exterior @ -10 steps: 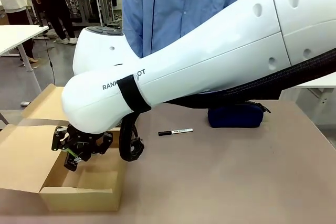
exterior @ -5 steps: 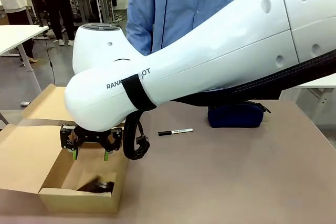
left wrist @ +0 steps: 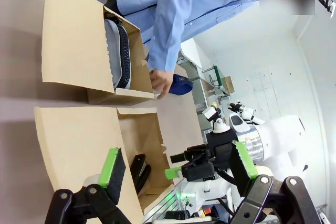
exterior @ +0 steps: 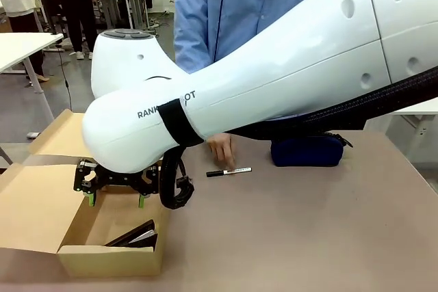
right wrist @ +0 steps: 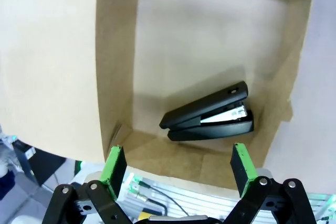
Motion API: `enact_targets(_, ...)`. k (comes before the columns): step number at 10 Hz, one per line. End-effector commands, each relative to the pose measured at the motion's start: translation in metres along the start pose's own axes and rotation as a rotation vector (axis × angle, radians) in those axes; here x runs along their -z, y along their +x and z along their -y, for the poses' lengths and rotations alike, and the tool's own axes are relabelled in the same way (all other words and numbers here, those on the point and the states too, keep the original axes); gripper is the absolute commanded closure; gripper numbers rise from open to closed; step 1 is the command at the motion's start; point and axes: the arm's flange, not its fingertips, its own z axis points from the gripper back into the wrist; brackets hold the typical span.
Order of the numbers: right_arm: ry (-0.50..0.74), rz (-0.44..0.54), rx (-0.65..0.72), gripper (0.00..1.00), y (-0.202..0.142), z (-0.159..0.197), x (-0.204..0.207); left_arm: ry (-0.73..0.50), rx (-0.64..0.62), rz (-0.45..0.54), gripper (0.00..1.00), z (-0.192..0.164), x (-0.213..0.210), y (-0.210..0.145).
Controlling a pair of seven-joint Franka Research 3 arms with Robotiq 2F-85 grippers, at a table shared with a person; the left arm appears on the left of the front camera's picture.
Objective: Place items inside the box.
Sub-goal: Pick up a Pencil pouch or Stapler and place it inside the Mailer Box closest to the robot.
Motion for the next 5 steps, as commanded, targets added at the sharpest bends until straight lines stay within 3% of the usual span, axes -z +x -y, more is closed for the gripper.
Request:
enact_targets(1, 0.023, 0.023, 0.01, 0.0, -0.005, 0.0, -0.006, -0.026, 0.02, 0.017, 0.0, 0.001, 0.002, -0.002)
enact_targets(3, 0.118, -0.007, -0.03, 0.0, -0.011, 0.016, -0.018, -0.026, 0.02, 0.017, 0.0, 0.001, 0.002, -0.002)
enact_targets(5, 0.263, -0.046, -0.078, 0.0, -0.03, 0.067, -0.051, -0.026, 0.02, 0.017, 0.0, 0.001, 0.002, -0.002)
